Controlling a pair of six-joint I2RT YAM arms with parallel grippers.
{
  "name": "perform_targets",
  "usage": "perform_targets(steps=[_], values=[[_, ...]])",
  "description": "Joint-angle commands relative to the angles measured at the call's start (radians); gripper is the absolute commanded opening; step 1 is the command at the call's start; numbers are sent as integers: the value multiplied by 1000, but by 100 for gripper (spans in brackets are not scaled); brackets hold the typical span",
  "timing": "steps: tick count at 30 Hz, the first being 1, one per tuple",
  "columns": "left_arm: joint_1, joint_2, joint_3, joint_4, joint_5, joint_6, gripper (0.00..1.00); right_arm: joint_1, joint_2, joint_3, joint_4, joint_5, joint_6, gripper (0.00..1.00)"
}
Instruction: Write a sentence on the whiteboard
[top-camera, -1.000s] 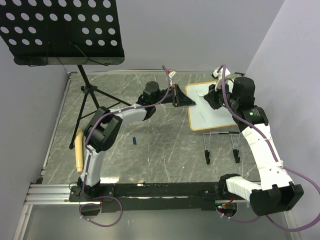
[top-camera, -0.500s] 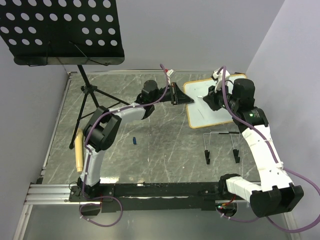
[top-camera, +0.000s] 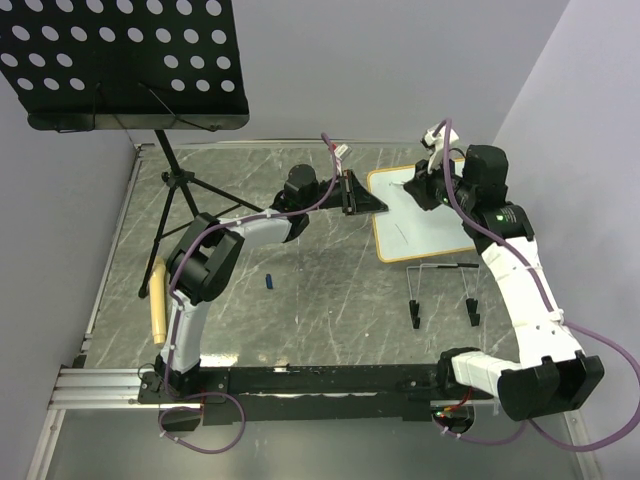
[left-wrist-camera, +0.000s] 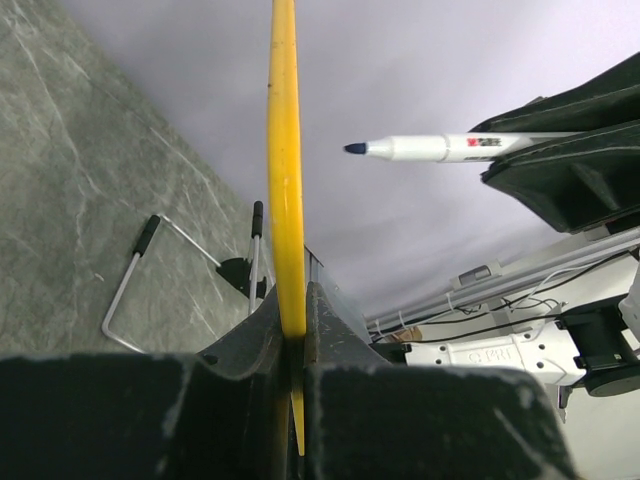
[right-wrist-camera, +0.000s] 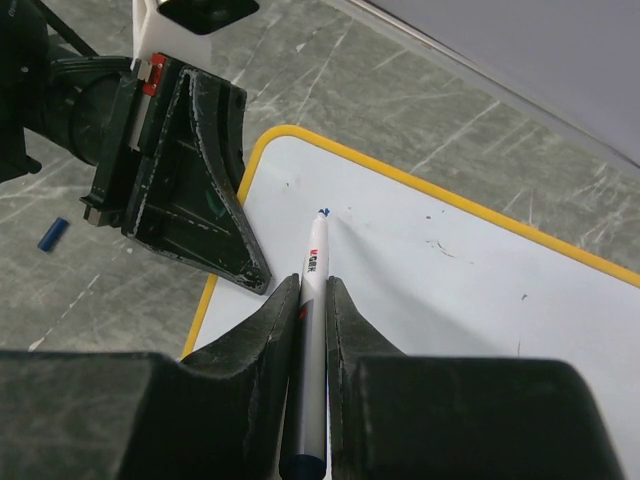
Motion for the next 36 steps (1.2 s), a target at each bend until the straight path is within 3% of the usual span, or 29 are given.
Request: perform_targets(steps=[1,18,36], values=[[-8,-109,13,148,-22,-31,1,0,9,35,38,-11,10,0],[-16,-110,14,154,-21,-32,1,9,35,36,26,10,-7,0],[-11,-104,39,145,-21,-25,1,9,-66,-65,-52,-16,-39,0]])
